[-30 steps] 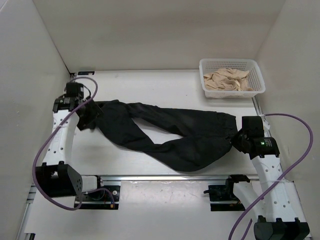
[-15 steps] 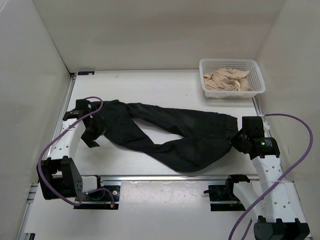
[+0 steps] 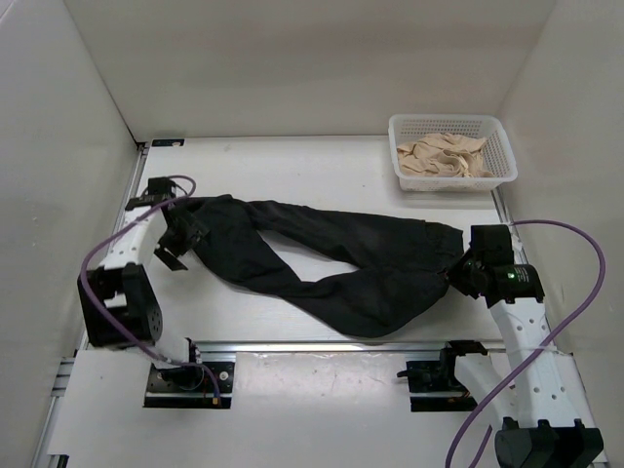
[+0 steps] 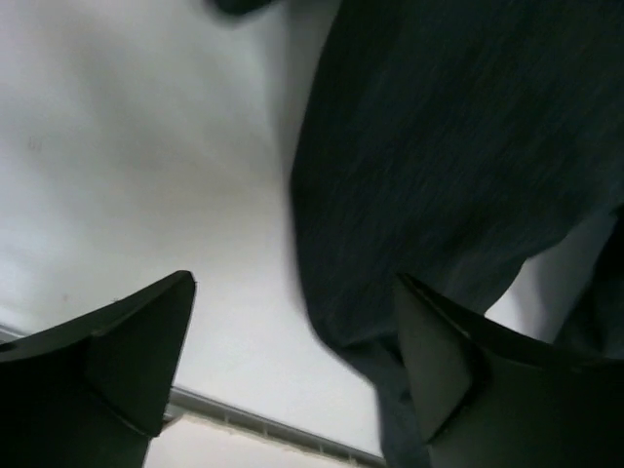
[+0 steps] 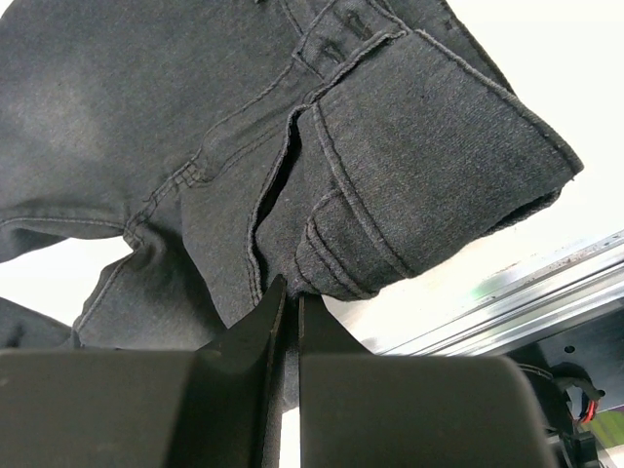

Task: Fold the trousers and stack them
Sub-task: Flatten the trousers out

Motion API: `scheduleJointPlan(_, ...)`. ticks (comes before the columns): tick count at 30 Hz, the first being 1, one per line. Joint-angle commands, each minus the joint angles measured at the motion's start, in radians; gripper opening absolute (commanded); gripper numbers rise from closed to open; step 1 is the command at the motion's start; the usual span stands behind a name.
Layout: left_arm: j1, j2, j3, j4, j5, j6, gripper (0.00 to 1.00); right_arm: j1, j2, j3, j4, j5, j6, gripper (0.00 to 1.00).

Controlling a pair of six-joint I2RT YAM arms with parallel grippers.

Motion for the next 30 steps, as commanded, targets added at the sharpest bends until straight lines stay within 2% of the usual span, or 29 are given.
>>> scheduleJointPlan(1,0.016,0.100,0.129,0.047,-0.042,-0.016,0.95,-0.005,0.000,0.052,0.030,-0.028,-0.014,0.00)
scheduleJointPlan(6,0.025,0.342,0.258,0.060,-0.051,-0.025,0.98,-0.005,0.000,0.052,0.030,-0.028,-0.014,0.00)
scheduleJointPlan(8,0.036,0.411,0.280,0.060,-0.016,-0.025,0.90,-0.005,0.000,0.052,0.030,-0.028,-0.014,0.00)
scheduleJointPlan(9,0.036,0.424,0.280,0.060,-0.016,-0.038,0.83,-0.005,0.000,0.052,0.030,-0.028,-0.014,0.00)
scheduleJointPlan(10,0.036,0.424,0.280,0.060,-0.016,-0.038,0.62,-0.005,-0.009,0.052,0.030,-0.028,-0.014,0.00)
scheduleJointPlan(13,0.036,0.419,0.340,0.034,-0.031,-0.038,0.17,-0.005,0.000,0.063,0.030,-0.028,-0.014,0.00)
scheduleJointPlan(14,0.036,0.408,0.408,0.014,-0.048,-0.029,0.10,-0.005,0.000,0.073,0.030,-0.028,-0.023,0.00)
scheduleJointPlan(17,0.036,0.376,0.568,-0.075,-0.082,-0.007,0.10,-0.005,0.060,0.121,0.073,-0.019,-0.033,0.00)
scheduleJointPlan(18,0.036,0.376,0.704,-0.098,-0.082,-0.007,0.10,-0.005,0.104,0.172,0.088,-0.019,-0.047,0.00)
scheduleJointPlan(20,0.045,0.390,0.864,-0.182,-0.047,0.002,0.10,-0.005,0.163,0.257,0.110,0.019,-0.076,0.00)
scheduleJointPlan(21,0.045,0.419,1.042,-0.216,-0.036,0.002,0.10,-0.005,0.225,0.365,0.110,0.030,-0.086,0.00)
scheduleJointPlan(24,0.045,0.444,1.324,-0.299,-0.011,0.011,0.10,-0.005,0.296,0.530,0.110,0.043,-0.109,0.00)
scheduleJointPlan(26,0.056,0.404,1.346,-0.299,0.002,0.011,0.10,-0.014,0.297,0.558,0.110,0.043,-0.109,0.00)
scheduleJointPlan(29,0.067,0.286,1.204,-0.252,0.002,0.022,0.10,-0.014,0.263,0.498,0.101,0.052,-0.094,0.00)
scheduleJointPlan(30,0.077,0.255,1.099,-0.252,0.002,0.034,0.10,-0.014,0.226,0.466,0.101,0.052,-0.080,0.00)
